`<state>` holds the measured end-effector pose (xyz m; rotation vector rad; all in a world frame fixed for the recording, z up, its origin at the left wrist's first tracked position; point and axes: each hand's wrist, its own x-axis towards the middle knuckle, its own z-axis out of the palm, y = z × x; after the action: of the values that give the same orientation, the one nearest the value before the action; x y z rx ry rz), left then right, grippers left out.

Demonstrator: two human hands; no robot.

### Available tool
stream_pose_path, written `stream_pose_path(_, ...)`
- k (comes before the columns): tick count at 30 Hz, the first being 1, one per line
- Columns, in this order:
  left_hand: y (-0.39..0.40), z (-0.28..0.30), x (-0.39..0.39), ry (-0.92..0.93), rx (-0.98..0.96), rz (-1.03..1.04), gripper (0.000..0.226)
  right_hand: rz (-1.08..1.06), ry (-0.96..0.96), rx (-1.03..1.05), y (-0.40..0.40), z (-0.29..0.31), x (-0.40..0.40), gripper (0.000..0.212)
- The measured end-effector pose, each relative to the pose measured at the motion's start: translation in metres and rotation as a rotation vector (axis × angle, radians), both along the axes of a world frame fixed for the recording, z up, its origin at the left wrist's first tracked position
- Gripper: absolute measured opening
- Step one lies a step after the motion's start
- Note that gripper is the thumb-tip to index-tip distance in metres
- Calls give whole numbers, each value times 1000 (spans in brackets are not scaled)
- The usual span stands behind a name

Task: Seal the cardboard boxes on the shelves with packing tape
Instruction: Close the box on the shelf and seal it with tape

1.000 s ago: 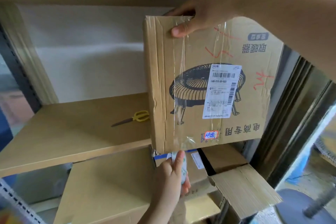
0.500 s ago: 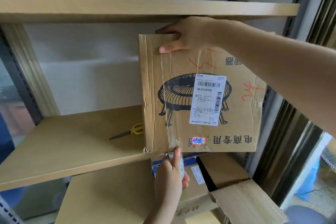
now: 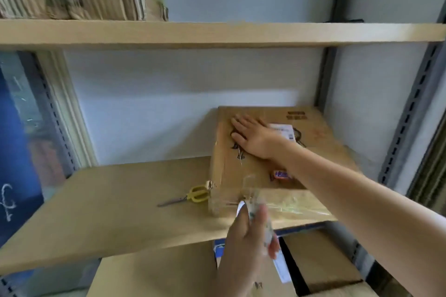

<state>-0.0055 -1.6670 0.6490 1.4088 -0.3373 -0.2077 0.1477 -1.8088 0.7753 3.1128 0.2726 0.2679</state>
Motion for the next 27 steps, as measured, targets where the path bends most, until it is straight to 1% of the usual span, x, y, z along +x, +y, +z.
stream_pose_path(1, 2, 4, -3, -7, -5, -29, 59, 5, 137, 37, 0, -12, -3, 60)
stream_pose_path(2, 4, 7, -6, 11, 16, -57, 62, 8, 222, 40, 1, -18, -4, 60)
stream_pose_path(4, 4, 14, -18, 25, 31, -115, 59, 16, 290, -18, 7, -15, -10, 64)
stream_pose_path(6, 5, 21, -33, 32, -49, -76, 55, 38, 301, -74, 17, -10, -27, 69)
stream_pose_path(8, 1, 24, -40, 30, -71, 17, 49, 120, 314, -97, 25, -11, -50, 72)
stream_pose_path(9, -2, 27, -44, 18, -44, 43, 44, 160, 321, -92, 29, -14, -62, 73)
stream_pose_path(12, 2, 23, -49, -18, 139, 48, 18, 182, 290, -16, 29, -23, -74, 76)
stream_pose_path(13, 7, 21, -51, -52, 142, 66, 18, 174, 285, 4, 28, -24, -72, 76)
stream_pose_path(15, 3, 14, -51, -49, 88, 96, 30, 165, 286, 16, 29, -25, -70, 76)
stream_pose_path(17, -1, 14, -51, -36, 103, 133, 37, 167, 284, 3, 30, -26, -69, 76)
stream_pose_path(19, 3, 14, -55, -36, 85, 97, 33, 163, 291, 7, 31, -26, -71, 75)
stream_pose_path(22, 7, 18, -59, -56, 66, 39, 38, 151, 280, 0, 31, -26, -72, 75)
stream_pose_path(23, 7, 20, -59, -80, 26, 39, 42, 148, 284, -4, 32, -26, -71, 75)
stream_pose_path(25, 7, 22, -57, -190, -19, -21, 56, 134, 298, 4, 30, -26, -70, 76)
stream_pose_path(26, 7, 18, -54, -220, -21, -29, 55, 126, 291, 32, 31, -25, -71, 76)
stream_pose_path(27, 6, 14, -52, -212, -43, -50, 48, 120, 267, 66, 30, -22, -73, 77)
